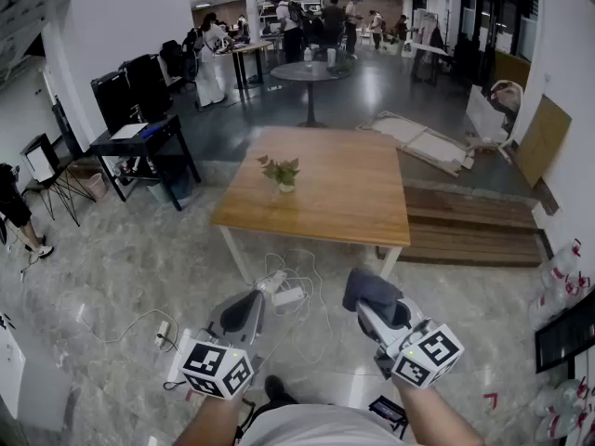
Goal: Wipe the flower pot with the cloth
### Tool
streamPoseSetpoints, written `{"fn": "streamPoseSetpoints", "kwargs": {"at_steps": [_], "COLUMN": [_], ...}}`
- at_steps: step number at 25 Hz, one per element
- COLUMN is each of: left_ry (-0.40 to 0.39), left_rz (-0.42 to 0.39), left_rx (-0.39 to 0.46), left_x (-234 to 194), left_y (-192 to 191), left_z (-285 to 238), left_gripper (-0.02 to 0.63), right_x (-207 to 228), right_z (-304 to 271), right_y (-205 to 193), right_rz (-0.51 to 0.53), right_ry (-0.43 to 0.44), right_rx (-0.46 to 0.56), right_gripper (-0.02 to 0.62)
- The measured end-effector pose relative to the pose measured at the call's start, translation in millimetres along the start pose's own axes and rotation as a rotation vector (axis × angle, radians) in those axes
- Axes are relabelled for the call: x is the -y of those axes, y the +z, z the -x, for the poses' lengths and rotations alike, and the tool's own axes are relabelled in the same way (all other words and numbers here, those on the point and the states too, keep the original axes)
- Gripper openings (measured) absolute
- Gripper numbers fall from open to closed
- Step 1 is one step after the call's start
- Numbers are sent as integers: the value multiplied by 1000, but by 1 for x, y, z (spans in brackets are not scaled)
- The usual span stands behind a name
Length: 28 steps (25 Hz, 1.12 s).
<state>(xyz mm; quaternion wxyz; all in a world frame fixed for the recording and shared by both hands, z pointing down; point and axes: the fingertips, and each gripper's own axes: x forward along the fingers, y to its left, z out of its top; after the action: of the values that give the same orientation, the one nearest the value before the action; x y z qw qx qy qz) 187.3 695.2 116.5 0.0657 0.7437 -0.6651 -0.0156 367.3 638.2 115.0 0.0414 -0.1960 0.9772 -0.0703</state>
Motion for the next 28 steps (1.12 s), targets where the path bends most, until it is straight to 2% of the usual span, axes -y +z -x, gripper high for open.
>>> {"fn": "streamPoseSetpoints", "kwargs": {"at_steps": [9, 16, 21, 28], "left_ry": [-7, -2, -7, -36], "left_rz": [4, 13, 33, 49], "left_rx": [-8, -21, -23, -46], "left_x": [-7, -34, -69, -151], "left_y": [-5, -10, -15, -14], "left_z": [-5, -11, -21, -54], "left_gripper": [6, 6, 6, 6], "right_x": [1, 0, 2, 11], "right_z": [-8, -32, -67, -150], "right_y": [-6, -13, -20, -26], "right_rz": [-7, -10, -12, -17], "right_ry": [1, -2, -6, -40], "right_rx": [-4, -10, -10, -18], "right_gripper": [97, 98, 100, 100]}}
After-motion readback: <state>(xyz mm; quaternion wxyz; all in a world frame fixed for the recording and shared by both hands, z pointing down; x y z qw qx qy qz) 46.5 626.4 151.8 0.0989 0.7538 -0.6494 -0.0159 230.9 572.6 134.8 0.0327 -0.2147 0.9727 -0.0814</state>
